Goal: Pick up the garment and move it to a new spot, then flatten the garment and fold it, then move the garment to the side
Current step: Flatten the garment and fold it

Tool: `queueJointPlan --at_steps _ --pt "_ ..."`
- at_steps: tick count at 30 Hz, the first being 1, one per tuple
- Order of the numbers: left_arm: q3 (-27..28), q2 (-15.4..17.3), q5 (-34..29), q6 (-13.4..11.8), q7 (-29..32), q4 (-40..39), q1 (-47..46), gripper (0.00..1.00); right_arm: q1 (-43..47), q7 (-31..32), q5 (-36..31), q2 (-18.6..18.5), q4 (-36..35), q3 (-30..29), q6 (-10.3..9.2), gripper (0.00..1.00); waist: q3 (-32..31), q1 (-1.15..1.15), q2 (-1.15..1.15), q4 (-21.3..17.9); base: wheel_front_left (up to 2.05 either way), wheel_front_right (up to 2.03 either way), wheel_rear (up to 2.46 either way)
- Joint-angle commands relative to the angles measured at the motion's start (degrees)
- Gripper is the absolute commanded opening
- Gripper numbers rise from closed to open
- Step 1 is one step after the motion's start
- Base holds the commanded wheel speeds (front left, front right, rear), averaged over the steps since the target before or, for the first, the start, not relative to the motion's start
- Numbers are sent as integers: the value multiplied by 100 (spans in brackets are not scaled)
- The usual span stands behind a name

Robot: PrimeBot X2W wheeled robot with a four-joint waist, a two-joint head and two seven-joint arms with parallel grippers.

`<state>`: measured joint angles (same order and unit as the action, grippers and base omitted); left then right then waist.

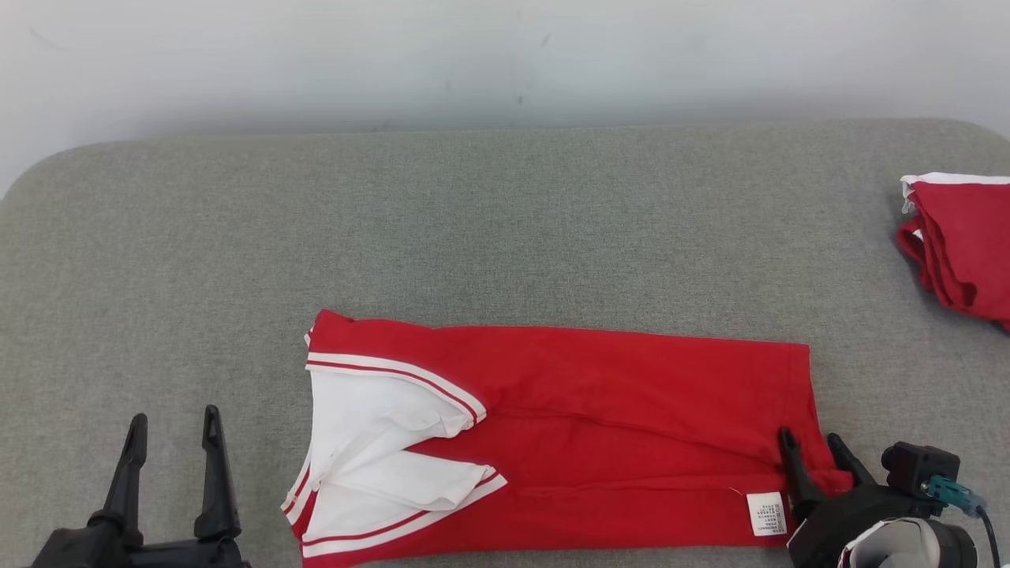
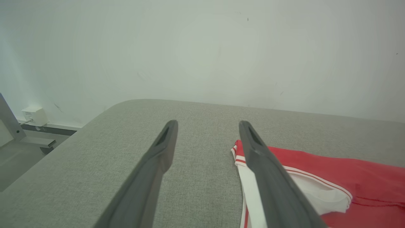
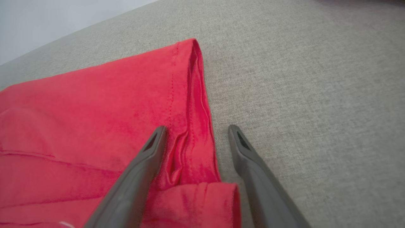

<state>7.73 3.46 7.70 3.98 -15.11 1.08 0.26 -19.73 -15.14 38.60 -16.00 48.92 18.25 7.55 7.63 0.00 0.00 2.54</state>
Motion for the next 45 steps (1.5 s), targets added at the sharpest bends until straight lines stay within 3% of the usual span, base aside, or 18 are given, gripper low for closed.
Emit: queueJointPlan --at_steps 1,2,3,4,10,21,27,36,45 --pt "19 -18 -40 -5 0 17 -22 100 56 67 36 89 84 61 -16 100 -4 0 0 0 0 0 0" --pt "25 -28 -44 7 -1 38 -21 100 49 108 79 129 184 116 -16 47 -13 0 0 2 0 0 0" --pt "28 -32 -60 22 -1 52 -22 100 45 140 119 178 250 195 -16 16 -26 0 0 6 0 0 0" --pt "24 -35 -81 33 -1 71 -16 100 41 145 159 217 297 262 -14 0 -42 0 0 11 0 0 0" --pt "-14 -45 -261 35 -1 134 73 100 -71 54 389 31 421 335 -18 0 -178 0 0 -41 0 0 0" --pt "80 -54 -372 92 -1 89 204 100 -240 -3 576 -1135 425 -140 -18 0 -431 0 0 -182 0 0 0" --pt "125 -57 -371 68 -1 69 269 100 -321 -5 617 -1380 299 -171 -17 0 -489 0 0 -266 0 0 0" --pt "98 -57 -262 9 -1 107 308 100 -306 4 311 -843 -594 333 -17 0 -530 0 0 -384 0 0 0" --pt "3 -56 -249 7 -1 168 172 100 -125 81 171 -262 -1495 832 -16 0 -497 0 0 -265 0 0 0"
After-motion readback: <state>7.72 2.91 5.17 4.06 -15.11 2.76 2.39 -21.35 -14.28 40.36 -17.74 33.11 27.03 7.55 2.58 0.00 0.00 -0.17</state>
